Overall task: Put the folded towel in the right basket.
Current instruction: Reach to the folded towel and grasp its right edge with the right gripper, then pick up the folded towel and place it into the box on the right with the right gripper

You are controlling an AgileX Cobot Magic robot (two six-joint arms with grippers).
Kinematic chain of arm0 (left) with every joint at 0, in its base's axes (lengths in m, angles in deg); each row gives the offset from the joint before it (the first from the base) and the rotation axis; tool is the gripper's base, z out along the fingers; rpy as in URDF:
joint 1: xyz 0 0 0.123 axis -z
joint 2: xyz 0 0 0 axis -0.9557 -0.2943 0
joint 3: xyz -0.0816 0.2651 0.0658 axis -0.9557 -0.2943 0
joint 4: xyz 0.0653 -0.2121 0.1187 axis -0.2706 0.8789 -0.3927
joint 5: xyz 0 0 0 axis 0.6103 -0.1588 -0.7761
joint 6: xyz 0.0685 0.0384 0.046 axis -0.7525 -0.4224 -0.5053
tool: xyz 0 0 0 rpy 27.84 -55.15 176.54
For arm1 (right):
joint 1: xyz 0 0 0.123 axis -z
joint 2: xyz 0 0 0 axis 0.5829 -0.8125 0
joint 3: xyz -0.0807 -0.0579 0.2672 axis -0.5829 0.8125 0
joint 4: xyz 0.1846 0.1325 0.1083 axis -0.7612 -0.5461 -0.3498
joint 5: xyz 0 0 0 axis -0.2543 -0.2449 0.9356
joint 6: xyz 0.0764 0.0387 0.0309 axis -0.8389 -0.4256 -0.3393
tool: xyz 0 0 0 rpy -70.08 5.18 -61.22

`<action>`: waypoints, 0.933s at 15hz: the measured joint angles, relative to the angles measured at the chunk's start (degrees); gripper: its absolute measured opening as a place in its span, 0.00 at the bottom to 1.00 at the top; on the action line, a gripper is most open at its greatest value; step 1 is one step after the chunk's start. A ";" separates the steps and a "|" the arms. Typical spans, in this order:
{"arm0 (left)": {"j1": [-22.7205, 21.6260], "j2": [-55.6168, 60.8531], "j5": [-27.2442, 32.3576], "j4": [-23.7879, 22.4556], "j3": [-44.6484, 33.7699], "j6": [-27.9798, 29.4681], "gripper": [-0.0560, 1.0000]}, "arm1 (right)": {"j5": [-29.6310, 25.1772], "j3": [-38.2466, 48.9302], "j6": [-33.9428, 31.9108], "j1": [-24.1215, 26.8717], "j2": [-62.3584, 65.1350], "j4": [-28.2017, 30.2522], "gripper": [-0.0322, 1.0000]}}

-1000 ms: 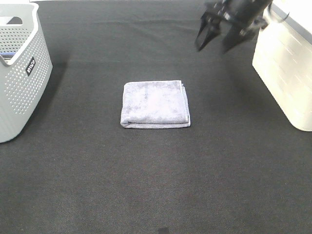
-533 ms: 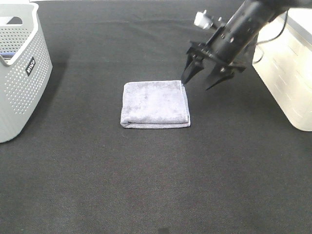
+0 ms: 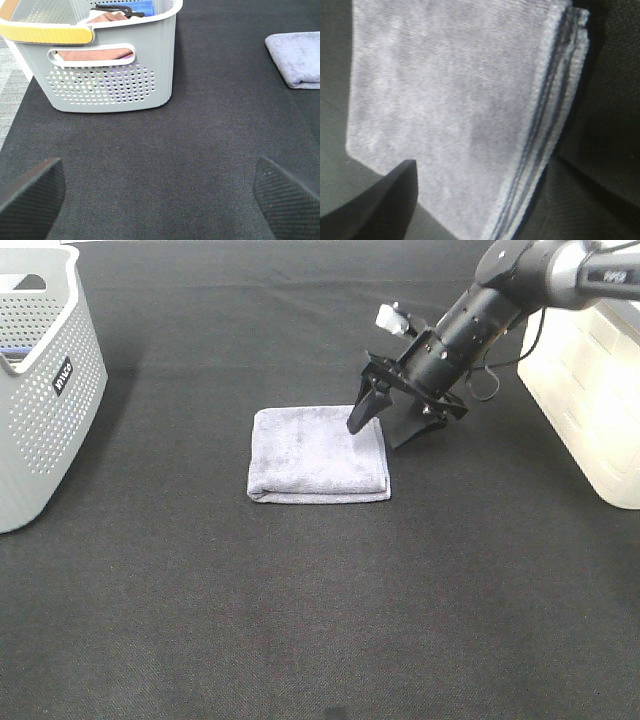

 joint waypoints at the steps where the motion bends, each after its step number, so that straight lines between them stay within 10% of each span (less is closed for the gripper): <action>1: 0.00 0.00 0.00 0.00 0.00 0.00 0.97 | -0.06 -0.23 -0.06 0.00 -0.86 0.00 0.69; 7: 0.00 0.00 0.00 0.00 0.00 0.00 0.97 | 0.46 -0.57 2.75 0.00 -3.61 -4.93 0.52; 10: 0.00 0.00 0.00 0.00 0.00 0.00 0.97 | 1.78 -0.57 3.55 0.00 -3.90 -6.36 0.09; 14: 0.00 0.00 0.00 0.00 0.00 0.00 0.97 | -0.06 -2.46 5.73 0.00 -2.18 -6.47 0.09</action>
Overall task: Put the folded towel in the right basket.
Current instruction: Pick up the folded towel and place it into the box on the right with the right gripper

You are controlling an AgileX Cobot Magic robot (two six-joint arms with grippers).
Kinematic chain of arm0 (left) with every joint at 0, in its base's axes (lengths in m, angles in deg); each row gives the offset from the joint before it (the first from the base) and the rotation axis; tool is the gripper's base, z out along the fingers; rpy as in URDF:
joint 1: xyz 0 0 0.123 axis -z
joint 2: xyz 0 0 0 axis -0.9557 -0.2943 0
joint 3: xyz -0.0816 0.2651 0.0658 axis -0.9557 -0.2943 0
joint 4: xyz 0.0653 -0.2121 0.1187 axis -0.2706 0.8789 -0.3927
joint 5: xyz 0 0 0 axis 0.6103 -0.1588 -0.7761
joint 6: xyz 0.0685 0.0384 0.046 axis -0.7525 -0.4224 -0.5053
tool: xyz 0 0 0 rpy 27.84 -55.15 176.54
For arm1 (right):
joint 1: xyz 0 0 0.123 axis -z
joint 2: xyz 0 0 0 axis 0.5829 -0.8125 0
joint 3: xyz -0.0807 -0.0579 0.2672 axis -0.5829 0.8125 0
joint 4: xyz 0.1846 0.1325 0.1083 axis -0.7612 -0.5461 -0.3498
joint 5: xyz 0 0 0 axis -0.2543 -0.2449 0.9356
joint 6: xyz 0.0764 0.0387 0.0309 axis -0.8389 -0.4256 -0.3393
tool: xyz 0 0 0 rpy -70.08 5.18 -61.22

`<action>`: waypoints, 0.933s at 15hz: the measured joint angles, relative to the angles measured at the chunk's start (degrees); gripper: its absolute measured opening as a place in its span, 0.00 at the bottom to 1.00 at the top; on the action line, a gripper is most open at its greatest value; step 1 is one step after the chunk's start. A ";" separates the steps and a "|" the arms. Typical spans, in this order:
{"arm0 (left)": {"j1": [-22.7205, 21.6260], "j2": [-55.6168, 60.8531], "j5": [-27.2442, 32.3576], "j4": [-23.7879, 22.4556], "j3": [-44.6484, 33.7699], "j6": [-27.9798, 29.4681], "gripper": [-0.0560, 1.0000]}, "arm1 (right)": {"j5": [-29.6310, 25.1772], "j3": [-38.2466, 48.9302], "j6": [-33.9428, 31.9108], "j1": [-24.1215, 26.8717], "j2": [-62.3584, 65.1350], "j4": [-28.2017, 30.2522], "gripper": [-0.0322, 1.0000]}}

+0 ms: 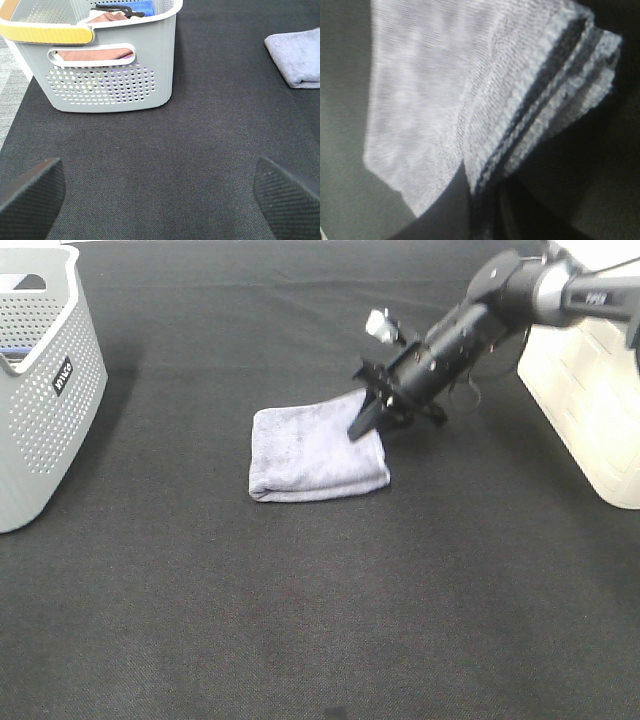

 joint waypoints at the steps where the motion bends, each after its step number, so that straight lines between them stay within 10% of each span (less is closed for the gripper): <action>1: 0.00 0.00 0.00 0.00 0.00 0.00 0.97 | -0.40 -1.20 0.29 0.00 1.78 -0.06 0.09; 14: 0.00 0.00 0.00 0.00 0.00 0.00 0.97 | -4.41 -10.60 -7.85 6.59 29.62 20.05 0.09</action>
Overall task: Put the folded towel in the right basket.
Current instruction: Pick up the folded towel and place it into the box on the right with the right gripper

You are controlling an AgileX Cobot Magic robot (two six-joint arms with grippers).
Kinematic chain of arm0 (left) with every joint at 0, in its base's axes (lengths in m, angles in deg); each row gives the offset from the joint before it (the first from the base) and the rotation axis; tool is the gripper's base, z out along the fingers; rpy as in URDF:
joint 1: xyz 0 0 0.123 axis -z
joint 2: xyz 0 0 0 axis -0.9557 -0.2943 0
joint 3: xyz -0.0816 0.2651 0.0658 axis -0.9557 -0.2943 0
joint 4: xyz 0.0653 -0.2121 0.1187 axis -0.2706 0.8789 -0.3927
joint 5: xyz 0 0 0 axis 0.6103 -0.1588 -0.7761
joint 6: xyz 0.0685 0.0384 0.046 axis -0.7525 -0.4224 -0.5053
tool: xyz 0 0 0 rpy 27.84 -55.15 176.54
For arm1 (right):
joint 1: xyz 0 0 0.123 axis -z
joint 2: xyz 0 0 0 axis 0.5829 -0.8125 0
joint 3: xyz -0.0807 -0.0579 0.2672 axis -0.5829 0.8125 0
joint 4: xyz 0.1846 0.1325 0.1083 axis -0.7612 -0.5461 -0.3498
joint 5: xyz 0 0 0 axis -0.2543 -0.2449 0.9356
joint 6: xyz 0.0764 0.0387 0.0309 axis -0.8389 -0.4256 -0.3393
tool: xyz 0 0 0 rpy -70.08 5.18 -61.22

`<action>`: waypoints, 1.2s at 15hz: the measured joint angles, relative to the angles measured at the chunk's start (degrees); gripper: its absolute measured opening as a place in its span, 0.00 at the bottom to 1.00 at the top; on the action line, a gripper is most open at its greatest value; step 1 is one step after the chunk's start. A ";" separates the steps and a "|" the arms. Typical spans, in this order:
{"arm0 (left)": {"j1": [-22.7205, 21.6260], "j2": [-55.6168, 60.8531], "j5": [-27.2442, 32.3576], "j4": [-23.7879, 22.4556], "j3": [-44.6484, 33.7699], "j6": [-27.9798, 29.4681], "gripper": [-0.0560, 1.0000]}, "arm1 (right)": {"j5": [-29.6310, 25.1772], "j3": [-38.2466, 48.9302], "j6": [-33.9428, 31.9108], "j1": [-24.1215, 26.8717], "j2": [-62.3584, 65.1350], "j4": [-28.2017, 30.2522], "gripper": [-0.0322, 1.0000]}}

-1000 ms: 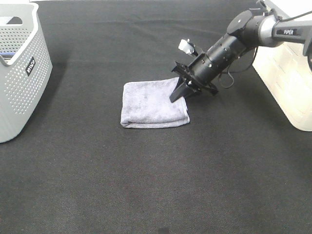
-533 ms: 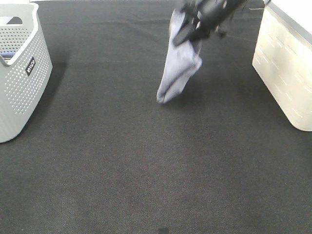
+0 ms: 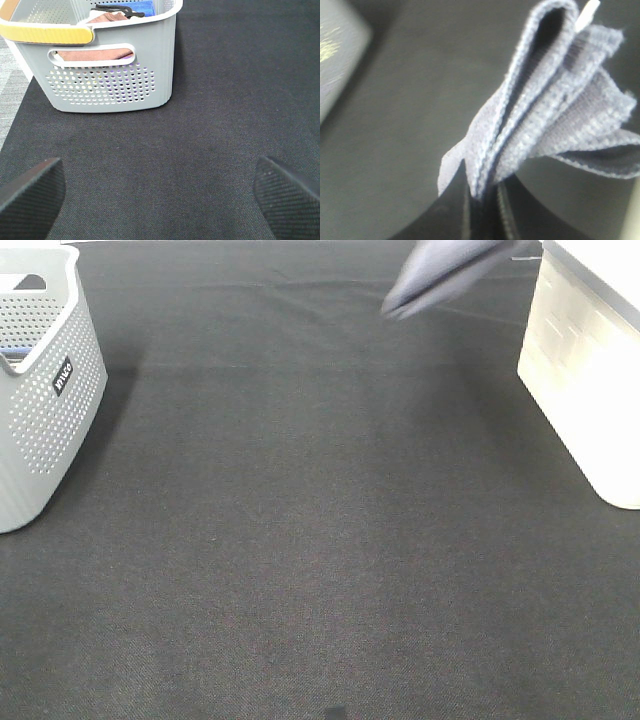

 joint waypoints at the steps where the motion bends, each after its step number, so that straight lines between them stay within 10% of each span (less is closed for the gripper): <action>1: 0.00 0.00 0.00 0.00 0.00 0.00 0.97 | -0.06 0.00 -0.69 2.46 1.55 1.66 0.09; 14: 0.00 0.00 0.00 0.00 0.00 0.00 0.97 | -0.11 0.00 -9.28 19.94 -2.69 14.32 0.09; 16: 0.00 0.00 0.00 0.00 0.00 0.00 0.97 | -0.11 0.06 -10.03 19.94 -5.84 14.78 0.20; 18: 0.00 0.00 0.00 0.00 0.00 0.00 0.97 | -0.06 0.97 -10.60 19.94 -6.88 15.07 0.53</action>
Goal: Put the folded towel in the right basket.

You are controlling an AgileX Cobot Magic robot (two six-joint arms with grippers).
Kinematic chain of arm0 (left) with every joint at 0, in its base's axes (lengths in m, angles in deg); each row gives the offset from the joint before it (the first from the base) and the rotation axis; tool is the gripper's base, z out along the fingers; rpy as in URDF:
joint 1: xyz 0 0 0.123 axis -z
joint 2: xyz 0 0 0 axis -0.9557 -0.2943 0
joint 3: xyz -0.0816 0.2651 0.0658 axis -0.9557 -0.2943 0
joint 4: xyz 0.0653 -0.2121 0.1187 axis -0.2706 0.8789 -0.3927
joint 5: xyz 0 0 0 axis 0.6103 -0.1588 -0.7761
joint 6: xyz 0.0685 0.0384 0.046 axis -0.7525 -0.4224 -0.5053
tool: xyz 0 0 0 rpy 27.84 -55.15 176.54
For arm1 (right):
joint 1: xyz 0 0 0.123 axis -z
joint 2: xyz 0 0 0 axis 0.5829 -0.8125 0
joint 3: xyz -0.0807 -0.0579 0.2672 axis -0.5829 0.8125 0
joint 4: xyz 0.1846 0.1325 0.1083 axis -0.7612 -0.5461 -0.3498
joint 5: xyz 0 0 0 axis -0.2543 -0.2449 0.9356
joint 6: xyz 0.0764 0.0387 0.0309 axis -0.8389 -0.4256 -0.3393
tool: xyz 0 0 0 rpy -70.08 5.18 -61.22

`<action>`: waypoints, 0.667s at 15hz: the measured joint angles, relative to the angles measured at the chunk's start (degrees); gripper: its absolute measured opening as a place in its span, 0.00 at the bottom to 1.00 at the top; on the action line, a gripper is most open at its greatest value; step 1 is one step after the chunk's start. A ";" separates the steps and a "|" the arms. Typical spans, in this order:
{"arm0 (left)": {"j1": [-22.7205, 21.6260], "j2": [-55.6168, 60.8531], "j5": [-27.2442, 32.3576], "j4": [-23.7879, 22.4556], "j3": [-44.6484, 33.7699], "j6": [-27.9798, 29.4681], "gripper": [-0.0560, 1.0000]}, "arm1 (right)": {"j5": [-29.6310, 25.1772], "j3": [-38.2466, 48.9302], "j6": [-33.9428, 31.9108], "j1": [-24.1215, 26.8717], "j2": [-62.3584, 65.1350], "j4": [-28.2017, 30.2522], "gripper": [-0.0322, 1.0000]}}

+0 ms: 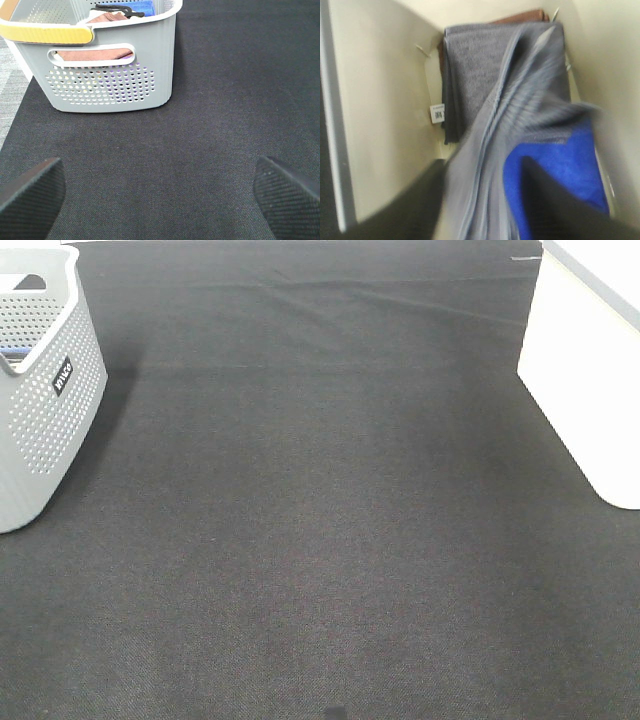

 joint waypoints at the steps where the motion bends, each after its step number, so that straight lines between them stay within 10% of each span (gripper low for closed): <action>1: 0.00 0.00 0.00 0.00 0.00 0.00 0.97 | 0.00 0.17 -0.40 0.00 0.00 -0.23 0.65; 10: 0.00 0.00 0.00 0.00 0.00 0.00 0.97 | 0.00 0.17 0.34 -4.35 7.85 -5.96 0.75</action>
